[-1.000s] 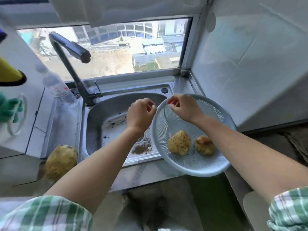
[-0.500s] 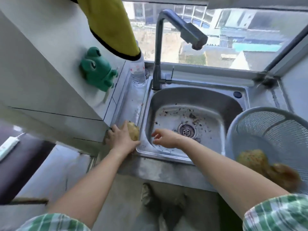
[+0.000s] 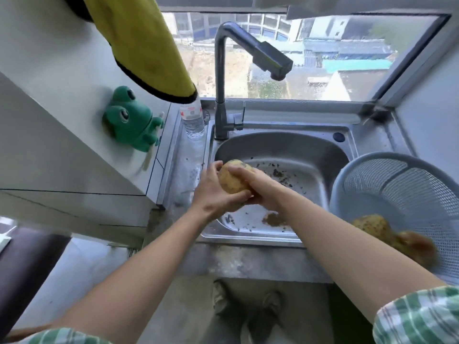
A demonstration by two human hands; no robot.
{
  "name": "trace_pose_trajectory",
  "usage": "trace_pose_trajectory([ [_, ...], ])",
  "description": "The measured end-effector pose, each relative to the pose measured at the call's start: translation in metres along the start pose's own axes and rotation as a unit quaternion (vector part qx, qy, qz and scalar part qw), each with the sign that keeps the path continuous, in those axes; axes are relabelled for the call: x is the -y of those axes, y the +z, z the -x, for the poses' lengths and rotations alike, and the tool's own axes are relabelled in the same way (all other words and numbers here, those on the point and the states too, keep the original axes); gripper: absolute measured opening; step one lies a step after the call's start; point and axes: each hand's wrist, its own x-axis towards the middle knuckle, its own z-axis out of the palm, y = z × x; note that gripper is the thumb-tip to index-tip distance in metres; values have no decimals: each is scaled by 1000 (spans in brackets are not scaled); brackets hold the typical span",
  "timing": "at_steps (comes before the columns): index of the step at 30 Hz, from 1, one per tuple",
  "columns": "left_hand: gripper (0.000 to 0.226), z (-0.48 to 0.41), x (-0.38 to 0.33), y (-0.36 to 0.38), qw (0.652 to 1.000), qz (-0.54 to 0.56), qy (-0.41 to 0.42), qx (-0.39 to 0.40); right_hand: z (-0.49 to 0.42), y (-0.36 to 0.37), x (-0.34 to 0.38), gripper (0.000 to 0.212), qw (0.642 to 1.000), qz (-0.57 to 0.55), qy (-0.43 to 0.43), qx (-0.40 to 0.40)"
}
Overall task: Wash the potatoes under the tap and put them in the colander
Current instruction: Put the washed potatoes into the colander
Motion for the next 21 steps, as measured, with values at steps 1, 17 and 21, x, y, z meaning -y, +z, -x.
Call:
trace_pose_trajectory([
  [1, 118, -4, -13, 4, 999, 23, 28, 14, 7, -12, 6, 58, 999, -7, -23, -34],
  [17, 42, -30, -152, 171, 980, -9, -48, 195, 135, -242, -50, 67, 872, -152, -69, -461],
  [21, 34, -27, -152, 187, 983, -9, -56, 172, 125, -262, -83, 74, 848, -161, -44, -502],
])
